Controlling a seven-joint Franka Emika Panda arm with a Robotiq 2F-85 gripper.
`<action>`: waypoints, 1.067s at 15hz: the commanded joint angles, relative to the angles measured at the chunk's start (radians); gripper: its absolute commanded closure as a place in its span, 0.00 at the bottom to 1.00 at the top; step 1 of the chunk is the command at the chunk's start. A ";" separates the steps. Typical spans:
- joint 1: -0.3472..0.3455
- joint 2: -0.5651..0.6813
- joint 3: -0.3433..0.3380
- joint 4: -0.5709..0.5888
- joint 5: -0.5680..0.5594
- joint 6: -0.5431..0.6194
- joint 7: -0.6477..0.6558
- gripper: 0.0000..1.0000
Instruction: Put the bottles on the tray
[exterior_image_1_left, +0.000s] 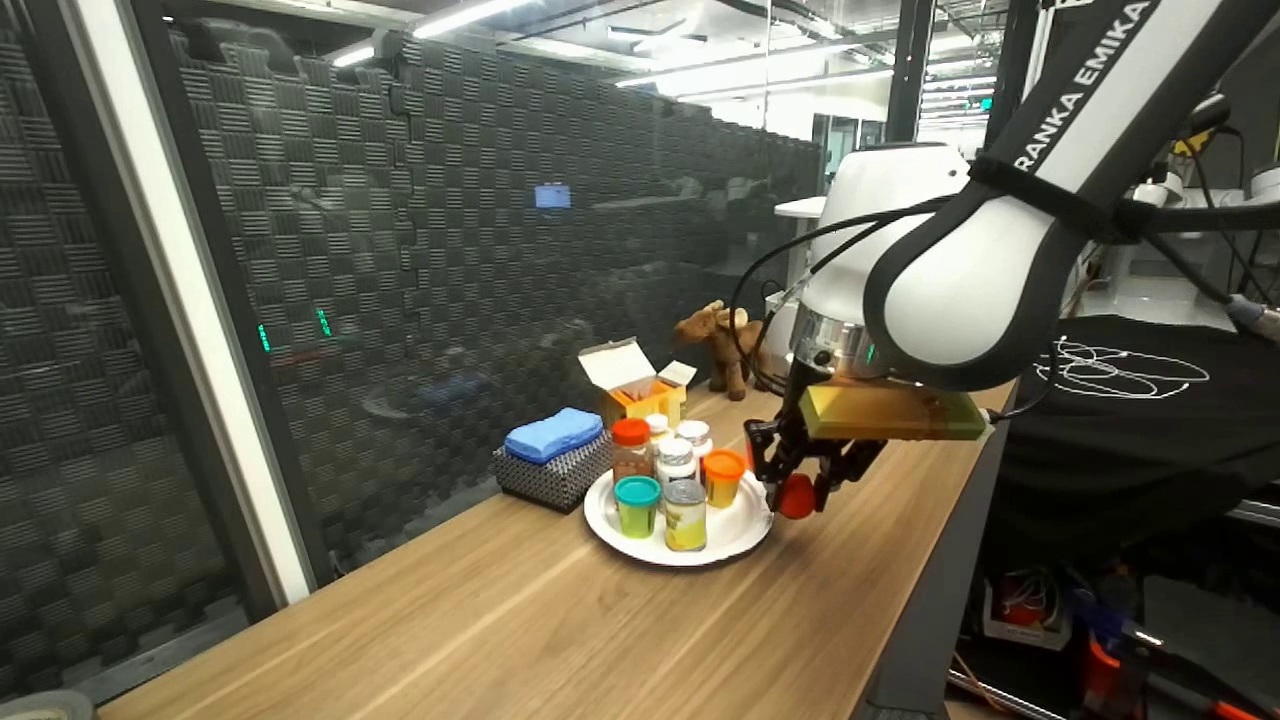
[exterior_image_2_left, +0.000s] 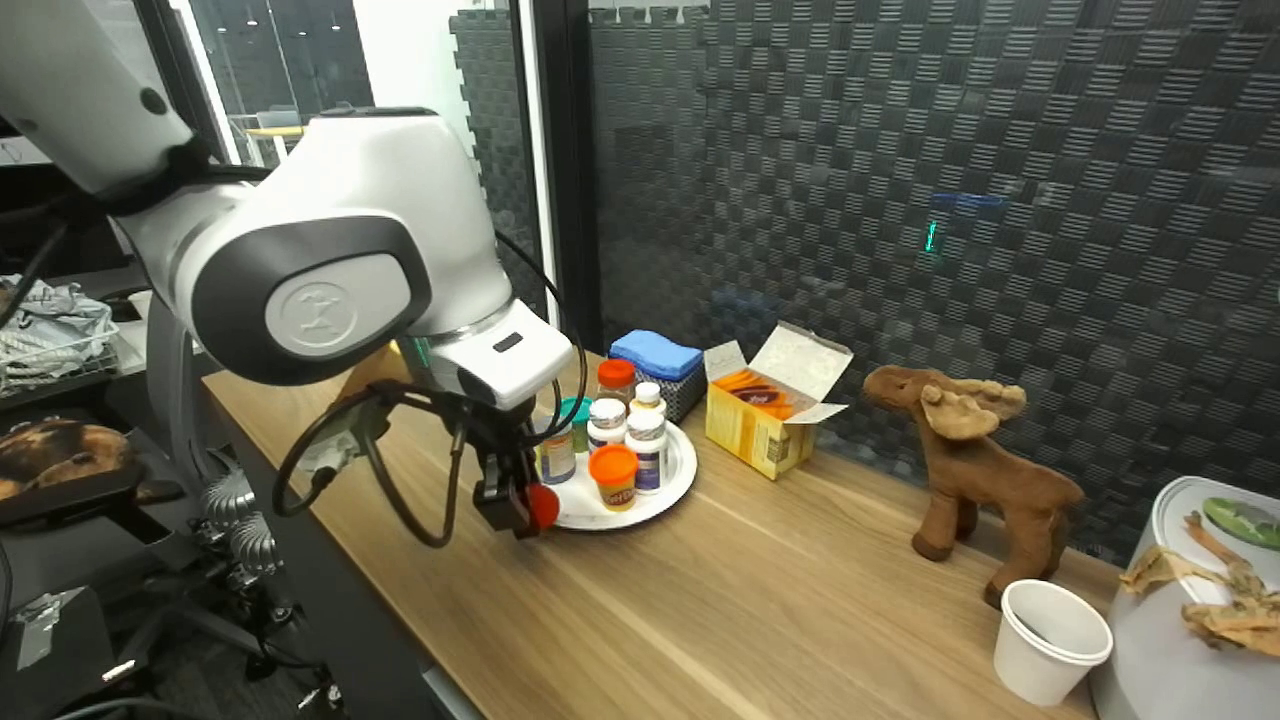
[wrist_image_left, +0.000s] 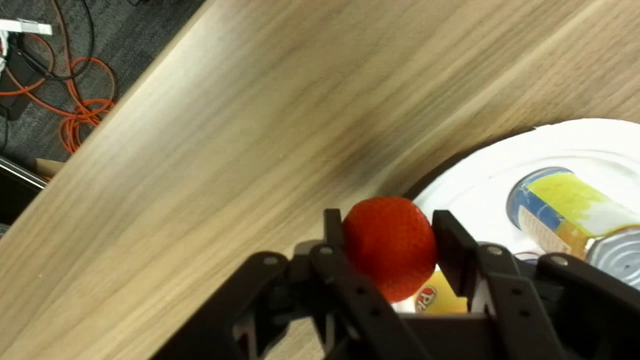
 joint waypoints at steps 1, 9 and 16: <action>0.031 -0.036 0.007 -0.007 -0.025 0.033 0.016 0.77; 0.075 0.057 0.006 0.080 -0.027 0.045 0.048 0.77; 0.092 0.051 -0.016 0.098 -0.015 0.074 0.044 0.19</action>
